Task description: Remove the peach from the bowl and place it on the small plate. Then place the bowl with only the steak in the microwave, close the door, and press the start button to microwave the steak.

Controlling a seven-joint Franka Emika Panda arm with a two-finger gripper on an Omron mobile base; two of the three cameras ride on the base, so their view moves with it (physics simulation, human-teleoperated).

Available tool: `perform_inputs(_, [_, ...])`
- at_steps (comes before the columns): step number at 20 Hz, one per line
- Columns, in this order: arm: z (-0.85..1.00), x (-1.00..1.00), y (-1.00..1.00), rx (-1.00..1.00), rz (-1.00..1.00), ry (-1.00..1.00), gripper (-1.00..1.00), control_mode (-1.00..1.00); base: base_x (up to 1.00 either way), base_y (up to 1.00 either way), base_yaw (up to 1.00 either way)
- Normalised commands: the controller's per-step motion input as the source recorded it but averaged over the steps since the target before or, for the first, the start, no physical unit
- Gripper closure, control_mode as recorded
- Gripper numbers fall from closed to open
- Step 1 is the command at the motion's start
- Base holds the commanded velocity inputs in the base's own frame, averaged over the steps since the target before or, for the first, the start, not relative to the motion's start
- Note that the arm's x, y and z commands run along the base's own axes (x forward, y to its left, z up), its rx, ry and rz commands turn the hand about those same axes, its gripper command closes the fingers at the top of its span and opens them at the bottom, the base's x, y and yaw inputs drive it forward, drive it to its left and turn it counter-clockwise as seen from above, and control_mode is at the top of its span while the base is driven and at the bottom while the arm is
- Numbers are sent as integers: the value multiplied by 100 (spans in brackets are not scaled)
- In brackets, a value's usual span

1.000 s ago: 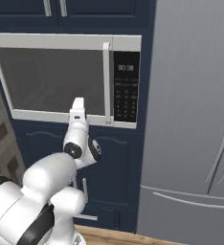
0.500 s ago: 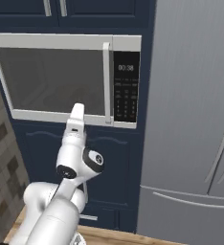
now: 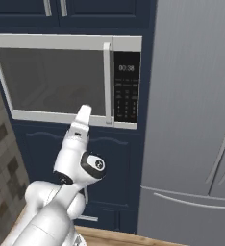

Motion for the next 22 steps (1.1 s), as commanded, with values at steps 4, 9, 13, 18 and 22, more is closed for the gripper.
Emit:
perform_inputs(4, [86, 0, -86, -2, 1, 17, -100, -100, 0, 0, 0])
perform_inputs(9, [30, -49, -73, -1, 5, 27, -100, -100, 0, 0, 0])
perform_inputs(13, [-16, -100, -24, -1, 19, 26, -100, -100, 0, 0, 0])
perform_inputs(18, [0, -72, 1, -5, 24, 30, -100, -100, 0, 0, 0])
perform_inputs(22, [0, 10, -2, -6, 20, 20, -100, -100, 0, 0, 0])
